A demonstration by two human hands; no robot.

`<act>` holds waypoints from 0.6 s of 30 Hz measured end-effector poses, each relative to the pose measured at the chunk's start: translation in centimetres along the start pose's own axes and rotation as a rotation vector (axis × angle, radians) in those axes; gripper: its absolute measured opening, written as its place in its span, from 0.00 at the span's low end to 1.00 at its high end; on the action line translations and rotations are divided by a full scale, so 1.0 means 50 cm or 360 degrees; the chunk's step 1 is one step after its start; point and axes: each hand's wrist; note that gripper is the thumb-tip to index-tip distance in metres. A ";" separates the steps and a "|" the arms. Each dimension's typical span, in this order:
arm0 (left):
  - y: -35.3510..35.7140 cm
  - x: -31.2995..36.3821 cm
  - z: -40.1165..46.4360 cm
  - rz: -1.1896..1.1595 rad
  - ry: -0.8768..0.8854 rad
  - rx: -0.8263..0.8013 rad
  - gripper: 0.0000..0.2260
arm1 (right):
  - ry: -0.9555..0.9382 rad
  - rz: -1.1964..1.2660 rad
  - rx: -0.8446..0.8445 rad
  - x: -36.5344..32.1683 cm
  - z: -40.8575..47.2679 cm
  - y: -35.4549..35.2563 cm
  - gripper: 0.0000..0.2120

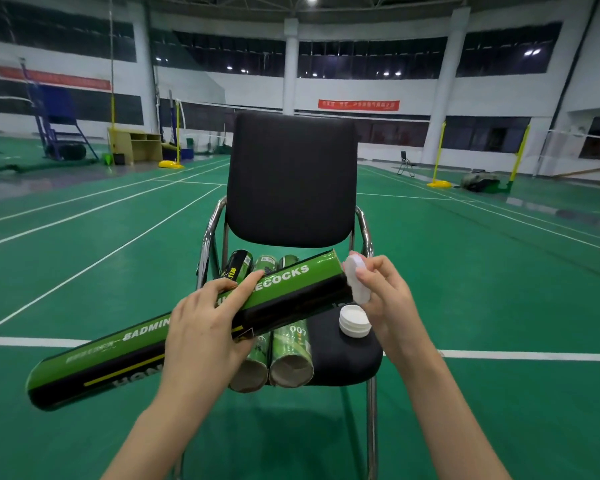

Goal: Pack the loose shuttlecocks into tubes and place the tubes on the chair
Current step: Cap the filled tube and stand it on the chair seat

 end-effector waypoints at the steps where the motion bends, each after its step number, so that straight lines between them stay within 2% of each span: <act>1: -0.007 0.005 0.006 -0.0002 0.0006 0.0019 0.44 | 0.0006 0.0052 -0.0072 -0.008 -0.012 0.008 0.07; 3: -0.021 0.012 0.014 -0.0004 0.0017 0.0054 0.44 | -0.0054 0.0108 -0.0145 -0.026 -0.034 0.022 0.08; 7: -0.046 0.019 0.026 0.0036 0.0039 0.0099 0.44 | -0.0205 0.0016 -0.0102 -0.074 -0.067 0.044 0.17; 11: -0.067 0.030 0.024 0.0066 0.0048 0.0126 0.43 | -0.0306 -0.0298 -0.0019 -0.092 -0.084 0.062 0.08; 15: -0.087 0.033 0.025 0.0044 0.0081 0.0156 0.42 | -0.0356 -0.0270 -0.0019 -0.088 -0.096 0.064 0.05; 18: -0.102 0.032 0.038 0.0014 0.0121 0.0160 0.41 | -0.0400 -0.0264 -0.0027 -0.093 -0.103 0.063 0.17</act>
Point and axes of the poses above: each hand's wrist, its own z-axis towards the middle knuckle, its own y-axis out of the palm, x = y × z, and after that the axes turned 14 degrees about y, right-handed
